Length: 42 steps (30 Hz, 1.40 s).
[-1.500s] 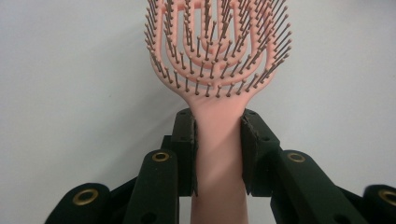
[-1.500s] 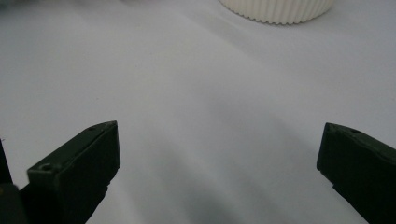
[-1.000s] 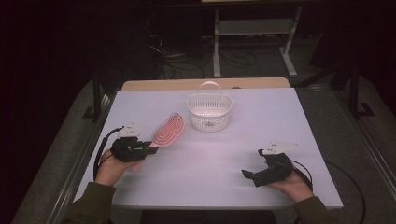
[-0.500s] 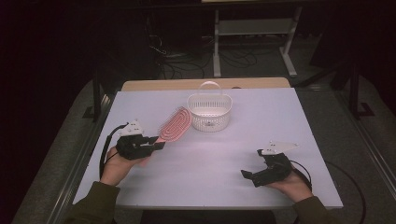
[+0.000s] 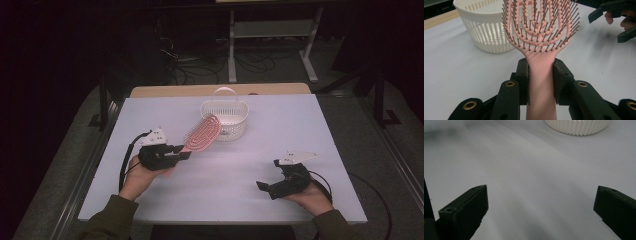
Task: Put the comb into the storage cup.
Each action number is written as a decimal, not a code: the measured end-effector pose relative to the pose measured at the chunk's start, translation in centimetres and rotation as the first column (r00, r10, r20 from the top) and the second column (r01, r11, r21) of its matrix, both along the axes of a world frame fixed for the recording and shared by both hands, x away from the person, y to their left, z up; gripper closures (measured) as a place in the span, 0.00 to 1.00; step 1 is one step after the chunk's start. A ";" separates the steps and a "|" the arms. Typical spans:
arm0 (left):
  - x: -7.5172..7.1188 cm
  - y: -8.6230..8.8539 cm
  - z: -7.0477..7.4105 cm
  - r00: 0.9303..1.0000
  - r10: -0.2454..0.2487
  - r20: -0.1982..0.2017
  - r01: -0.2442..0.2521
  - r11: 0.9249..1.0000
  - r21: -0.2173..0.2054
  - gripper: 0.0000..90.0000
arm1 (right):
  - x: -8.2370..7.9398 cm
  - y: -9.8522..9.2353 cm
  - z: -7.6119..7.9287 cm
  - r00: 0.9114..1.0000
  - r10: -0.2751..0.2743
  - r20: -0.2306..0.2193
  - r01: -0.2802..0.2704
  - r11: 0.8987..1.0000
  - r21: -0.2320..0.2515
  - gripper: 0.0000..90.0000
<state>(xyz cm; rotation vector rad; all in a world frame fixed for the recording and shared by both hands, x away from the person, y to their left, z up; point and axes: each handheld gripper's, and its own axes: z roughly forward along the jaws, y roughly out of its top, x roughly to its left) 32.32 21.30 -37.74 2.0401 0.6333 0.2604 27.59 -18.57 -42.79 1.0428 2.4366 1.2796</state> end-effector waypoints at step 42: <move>-0.1 -3.8 -1.5 0.999 -0.040 0.029 0.043 0.994 -0.096 0.78 | 2.5 0.6 2.9 1.000 0.016 -0.009 -0.015 0.997 0.073 0.00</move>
